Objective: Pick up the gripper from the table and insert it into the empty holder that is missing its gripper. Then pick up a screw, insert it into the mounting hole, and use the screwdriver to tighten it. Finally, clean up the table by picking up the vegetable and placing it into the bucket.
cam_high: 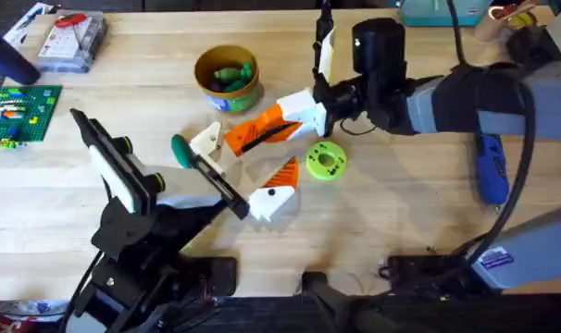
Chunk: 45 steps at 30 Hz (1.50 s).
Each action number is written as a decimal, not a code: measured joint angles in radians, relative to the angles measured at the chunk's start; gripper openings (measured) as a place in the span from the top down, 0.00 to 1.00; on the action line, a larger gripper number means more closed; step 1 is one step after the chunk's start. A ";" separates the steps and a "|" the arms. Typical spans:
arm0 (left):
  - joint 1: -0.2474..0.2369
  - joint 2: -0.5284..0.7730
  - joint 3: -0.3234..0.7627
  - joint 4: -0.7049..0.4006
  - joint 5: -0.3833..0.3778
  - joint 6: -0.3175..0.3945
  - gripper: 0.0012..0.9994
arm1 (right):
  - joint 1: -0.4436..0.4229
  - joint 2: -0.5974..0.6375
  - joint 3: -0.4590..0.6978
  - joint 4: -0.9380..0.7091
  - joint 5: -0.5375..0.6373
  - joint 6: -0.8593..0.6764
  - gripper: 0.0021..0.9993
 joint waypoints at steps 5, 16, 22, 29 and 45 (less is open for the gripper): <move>0.000 0.000 0.000 0.001 0.003 0.000 0.01 | 0.013 0.000 0.011 -0.002 0.000 0.007 0.98; 0.005 0.000 0.000 0.000 -0.029 0.004 0.01 | 0.053 0.071 0.103 -0.005 -0.007 0.019 0.98; 0.006 0.000 0.000 -0.001 -0.036 -0.001 0.01 | 0.061 0.140 0.165 -0.001 -0.033 0.033 0.98; 0.006 0.000 0.000 -0.002 -0.048 -0.014 0.01 | 0.092 0.205 0.232 0.004 -0.057 0.041 0.98; 0.007 0.000 0.000 -0.003 -0.054 -0.018 0.01 | 0.115 0.208 0.239 0.006 -0.052 0.044 0.98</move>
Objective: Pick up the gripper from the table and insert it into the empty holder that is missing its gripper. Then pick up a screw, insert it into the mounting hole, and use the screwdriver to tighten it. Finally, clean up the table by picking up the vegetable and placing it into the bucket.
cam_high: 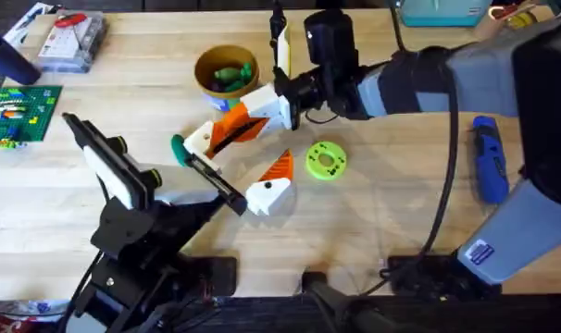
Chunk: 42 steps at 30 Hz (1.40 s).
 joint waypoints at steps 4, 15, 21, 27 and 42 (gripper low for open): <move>0.000 0.000 0.000 0.000 -0.001 0.000 0.01 | 0.000 0.000 0.000 0.000 0.004 0.000 0.98; 0.000 0.000 0.000 -0.001 -0.004 0.000 0.01 | 0.006 0.000 0.001 0.000 0.027 0.000 0.89; 0.000 0.000 0.000 -0.001 0.006 0.000 0.01 | 0.008 0.000 0.001 -0.001 0.033 0.002 0.81; -0.003 0.000 0.000 0.000 0.018 0.000 0.01 | 0.029 0.000 0.001 -0.003 0.030 0.000 0.63; -0.006 0.000 0.000 0.002 0.055 0.001 0.01 | 0.018 0.000 0.002 -0.001 0.031 0.002 0.04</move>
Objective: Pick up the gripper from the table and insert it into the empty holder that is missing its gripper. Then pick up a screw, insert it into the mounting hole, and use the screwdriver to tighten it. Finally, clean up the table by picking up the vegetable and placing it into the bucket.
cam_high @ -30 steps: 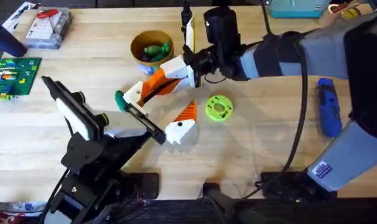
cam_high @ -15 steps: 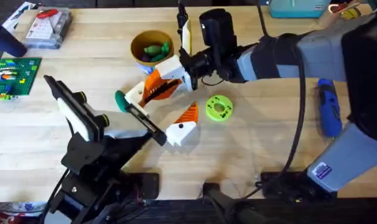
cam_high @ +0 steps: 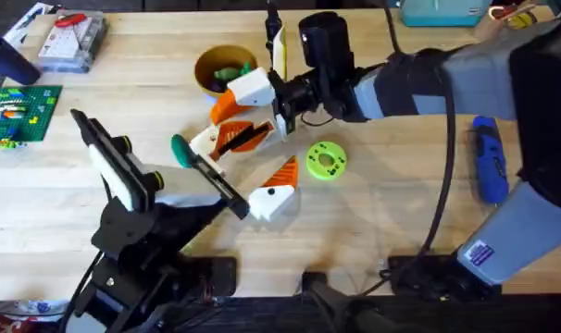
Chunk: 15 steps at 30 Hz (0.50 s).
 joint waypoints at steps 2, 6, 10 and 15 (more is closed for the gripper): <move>0.000 0.000 0.000 0.000 0.000 0.000 0.01 | -0.007 0.000 0.000 0.000 0.004 0.001 0.01; 0.000 0.000 0.000 0.000 0.000 0.000 0.01 | -0.034 0.000 0.000 0.000 0.018 0.001 0.01; 0.000 0.000 0.000 0.000 0.001 0.000 0.01 | -0.091 0.000 0.000 0.000 0.042 0.001 0.01; 0.000 0.000 0.000 0.000 0.002 0.000 0.01 | -0.194 0.000 0.000 0.000 0.058 -0.005 0.01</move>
